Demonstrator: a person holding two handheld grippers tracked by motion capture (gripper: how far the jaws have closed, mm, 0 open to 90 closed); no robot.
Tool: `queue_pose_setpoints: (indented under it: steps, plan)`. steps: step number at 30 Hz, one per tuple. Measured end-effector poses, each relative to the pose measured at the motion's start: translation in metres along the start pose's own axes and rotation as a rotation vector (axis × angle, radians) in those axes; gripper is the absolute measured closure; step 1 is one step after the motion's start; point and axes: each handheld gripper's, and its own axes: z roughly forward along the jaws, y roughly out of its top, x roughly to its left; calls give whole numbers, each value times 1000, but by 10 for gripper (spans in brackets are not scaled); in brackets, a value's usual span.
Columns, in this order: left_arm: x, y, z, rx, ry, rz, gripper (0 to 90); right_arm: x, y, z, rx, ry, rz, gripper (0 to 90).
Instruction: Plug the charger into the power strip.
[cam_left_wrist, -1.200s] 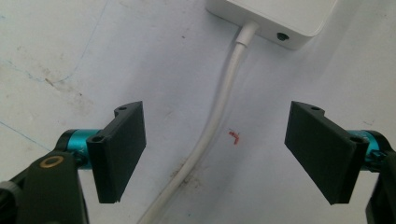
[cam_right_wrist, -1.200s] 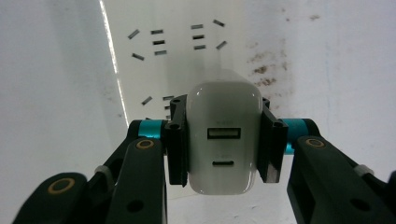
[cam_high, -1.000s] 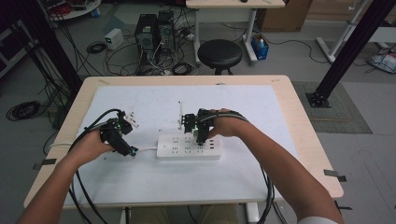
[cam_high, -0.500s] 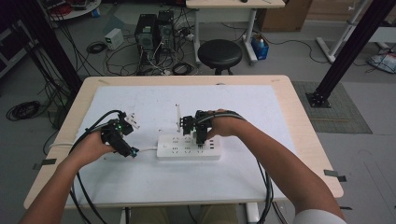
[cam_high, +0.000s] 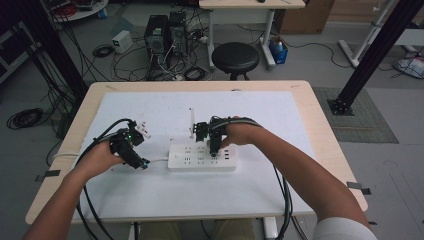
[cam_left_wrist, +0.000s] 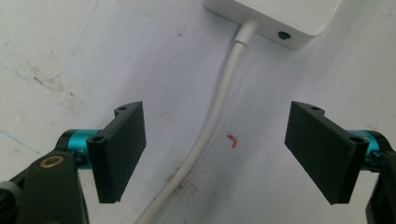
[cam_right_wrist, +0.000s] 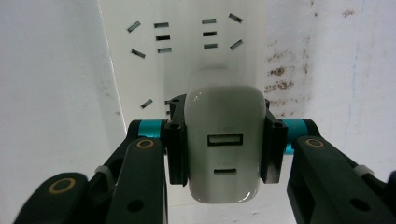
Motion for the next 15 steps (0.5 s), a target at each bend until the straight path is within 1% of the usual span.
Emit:
queue_pose_setpoints:
  steps: [1,2,3,4,5,6,7,8,9,10,12,13,14,15]
  plan:
    - [0,0,0,-6,0,-8,205,2,0,0,8,-14,-8,623]
    - [0,0,0,-6,0,-8,205,2,0,0,8,-14,-8,623]
    - [1,-1,-1,-3,2,-1,205,6,2,0,13,-38,-26,624]
    - [1,-1,-1,-4,2,-1,206,8,2,0,15,-49,-26,623]
    - [0,-1,0,-18,1,-20,206,10,3,0,19,-60,-36,623]
    - [0,-1,0,-18,1,-20,206,11,4,1,22,-67,-41,623]
    - [1,-1,-1,-6,1,-6,205,11,3,0,23,-64,-30,623]
    - [1,-1,-1,-6,1,-6,205,11,3,1,21,-63,-35,623]
    - [0,-2,-1,-8,3,-6,205,8,3,0,20,-52,-25,623]
    - [0,-2,-1,-8,3,-6,205,6,2,1,8,-34,-18,623]
    - [1,-3,-1,-9,3,-11,206,3,2,1,8,-16,-3,623]
    - [1,-3,-2,-5,5,-8,206,1,2,2,2,-10,-9,623]
    - [1,-3,-1,-9,5,-14,206,0,1,2,-1,1,5,623]
    - [0,-2,-1,-9,6,-12,205,-1,1,2,-2,4,1,623]
